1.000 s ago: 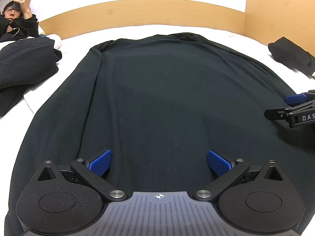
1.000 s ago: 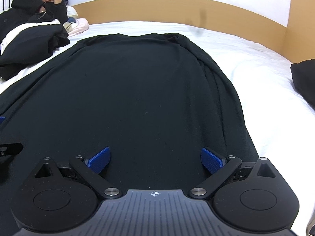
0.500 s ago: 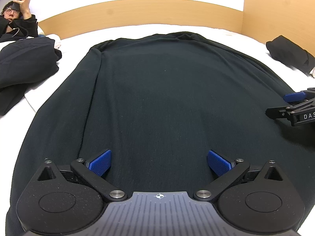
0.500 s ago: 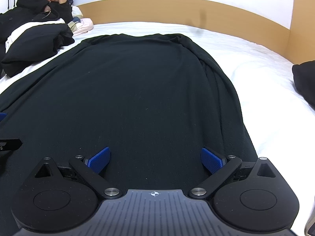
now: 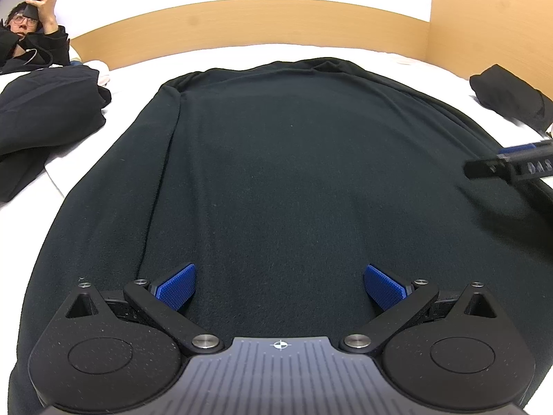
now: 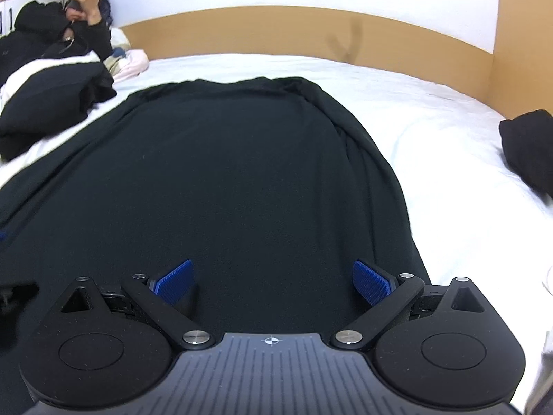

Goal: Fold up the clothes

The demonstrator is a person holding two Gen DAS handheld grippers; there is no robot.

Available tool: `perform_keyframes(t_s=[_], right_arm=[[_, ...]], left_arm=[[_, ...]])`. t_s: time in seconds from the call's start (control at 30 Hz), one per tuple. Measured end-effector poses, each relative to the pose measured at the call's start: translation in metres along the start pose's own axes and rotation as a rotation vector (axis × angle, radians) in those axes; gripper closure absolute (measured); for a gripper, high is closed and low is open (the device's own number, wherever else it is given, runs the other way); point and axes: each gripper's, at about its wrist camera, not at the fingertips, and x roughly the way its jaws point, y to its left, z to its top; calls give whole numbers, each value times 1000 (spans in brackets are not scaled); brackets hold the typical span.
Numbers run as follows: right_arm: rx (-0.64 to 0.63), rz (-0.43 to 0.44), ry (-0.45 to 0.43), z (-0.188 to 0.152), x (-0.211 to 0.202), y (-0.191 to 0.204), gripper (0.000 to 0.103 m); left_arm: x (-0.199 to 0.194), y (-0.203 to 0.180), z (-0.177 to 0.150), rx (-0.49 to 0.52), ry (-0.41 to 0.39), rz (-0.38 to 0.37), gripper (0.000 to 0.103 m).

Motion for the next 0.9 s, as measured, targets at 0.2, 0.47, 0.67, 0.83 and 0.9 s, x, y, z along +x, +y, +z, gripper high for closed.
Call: perform_keyframes(t_s=[0.2,0.47,0.67,0.83,0.9], right_arm=[[-19,18,9,11,23,7,23],[-99,38,38,2,28,7,29],[-120,54,31,-8,21,3,34],[-13,82,-77,16,37,-3,38],[56,71,-138,29,49,-4,38]], left_arm=[[-1,0,0,0,0,-3,0],[-1,1,0,0,-1,-2,0],[-2,0,0,-1,-2,8,0],[-1,0,0,-1,-1,9,0],[-1,0,0,-2,-1,9,0]])
